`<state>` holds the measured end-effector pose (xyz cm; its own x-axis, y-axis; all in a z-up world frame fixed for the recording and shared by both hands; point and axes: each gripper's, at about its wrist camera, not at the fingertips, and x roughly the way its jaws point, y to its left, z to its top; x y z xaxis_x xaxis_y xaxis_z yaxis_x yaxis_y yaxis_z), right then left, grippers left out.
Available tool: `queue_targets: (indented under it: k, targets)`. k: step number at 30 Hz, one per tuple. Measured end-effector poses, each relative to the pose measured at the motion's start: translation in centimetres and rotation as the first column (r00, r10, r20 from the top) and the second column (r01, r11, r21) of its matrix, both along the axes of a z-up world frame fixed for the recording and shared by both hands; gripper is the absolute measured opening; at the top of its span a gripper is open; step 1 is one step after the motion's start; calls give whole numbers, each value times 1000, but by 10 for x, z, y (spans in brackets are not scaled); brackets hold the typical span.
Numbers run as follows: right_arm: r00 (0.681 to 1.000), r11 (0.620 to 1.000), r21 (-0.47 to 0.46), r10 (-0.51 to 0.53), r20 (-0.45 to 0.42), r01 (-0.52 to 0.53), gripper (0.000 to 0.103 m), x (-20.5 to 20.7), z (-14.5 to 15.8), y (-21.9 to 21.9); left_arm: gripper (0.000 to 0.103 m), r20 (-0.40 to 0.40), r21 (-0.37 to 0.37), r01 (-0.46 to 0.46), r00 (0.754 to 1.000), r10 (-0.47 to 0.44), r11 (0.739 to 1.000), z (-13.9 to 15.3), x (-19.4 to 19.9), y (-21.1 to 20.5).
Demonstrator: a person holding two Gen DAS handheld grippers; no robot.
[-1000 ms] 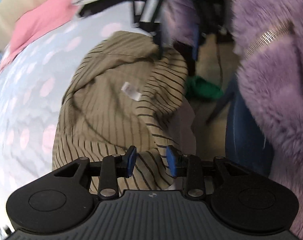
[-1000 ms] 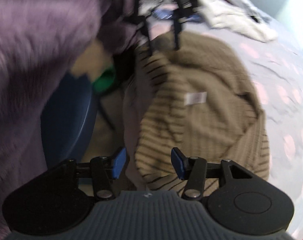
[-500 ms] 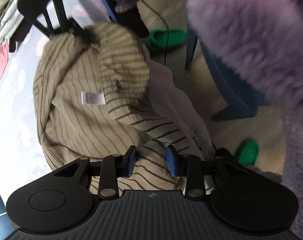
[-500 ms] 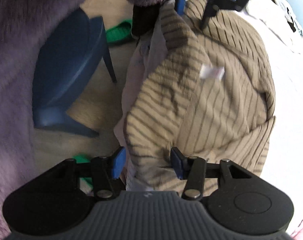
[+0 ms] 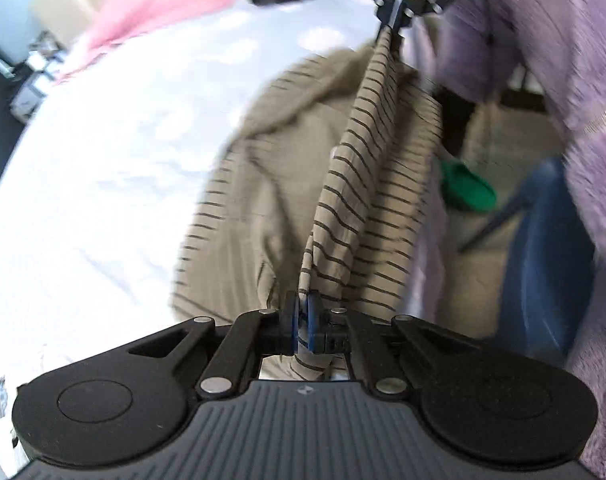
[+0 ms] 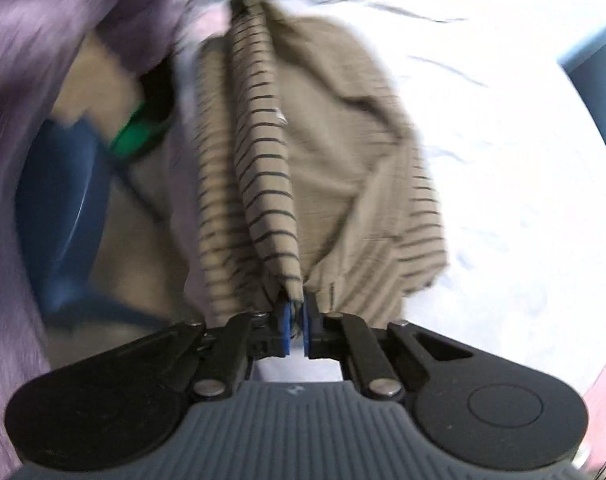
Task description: Fold clothes
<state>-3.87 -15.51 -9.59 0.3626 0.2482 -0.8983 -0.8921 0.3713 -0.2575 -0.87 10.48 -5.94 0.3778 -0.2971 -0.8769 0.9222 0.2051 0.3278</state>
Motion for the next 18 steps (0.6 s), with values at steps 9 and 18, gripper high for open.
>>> queue_targets:
  k: [9, 18]
  targets:
    - [972, 994, -108, 4, 235, 22, 6, -11, -8, 16, 2, 175, 146, 190, 961, -215, 971, -11, -32, 3]
    - [940, 934, -273, 285, 185, -229, 7, -66, -54, 32, 3, 100, 254, 315, 932, -349, 914, -67, -59, 5]
